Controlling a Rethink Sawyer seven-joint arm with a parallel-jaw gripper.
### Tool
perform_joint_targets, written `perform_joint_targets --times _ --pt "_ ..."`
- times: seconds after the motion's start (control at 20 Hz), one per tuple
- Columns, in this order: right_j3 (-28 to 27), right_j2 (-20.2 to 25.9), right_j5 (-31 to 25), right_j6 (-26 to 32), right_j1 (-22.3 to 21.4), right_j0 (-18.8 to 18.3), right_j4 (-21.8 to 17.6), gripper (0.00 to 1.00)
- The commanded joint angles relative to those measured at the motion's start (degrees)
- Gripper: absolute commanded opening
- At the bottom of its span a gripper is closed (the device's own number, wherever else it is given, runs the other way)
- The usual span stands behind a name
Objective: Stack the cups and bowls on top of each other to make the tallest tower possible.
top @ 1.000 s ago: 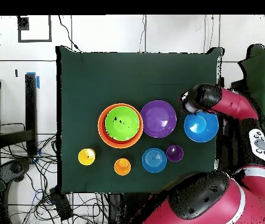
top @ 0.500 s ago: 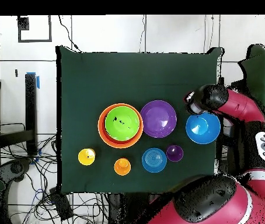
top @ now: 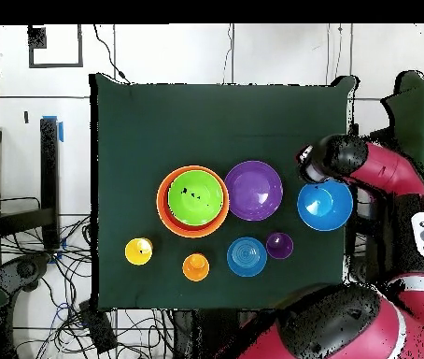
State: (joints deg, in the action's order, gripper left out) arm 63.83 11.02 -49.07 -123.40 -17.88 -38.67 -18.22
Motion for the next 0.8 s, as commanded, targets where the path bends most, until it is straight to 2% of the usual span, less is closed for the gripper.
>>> perform_joint_targets --times 0.05,0.45,0.8 --pt "3.6 4.5 -1.8 12.8 -1.2 1.6 -2.8 1.0" --pt "1.5 4.1 -6.0 12.3 -2.2 2.9 -2.2 1.0" --pt "0.7 4.4 -6.9 12.6 -2.1 3.0 -2.1 1.0"
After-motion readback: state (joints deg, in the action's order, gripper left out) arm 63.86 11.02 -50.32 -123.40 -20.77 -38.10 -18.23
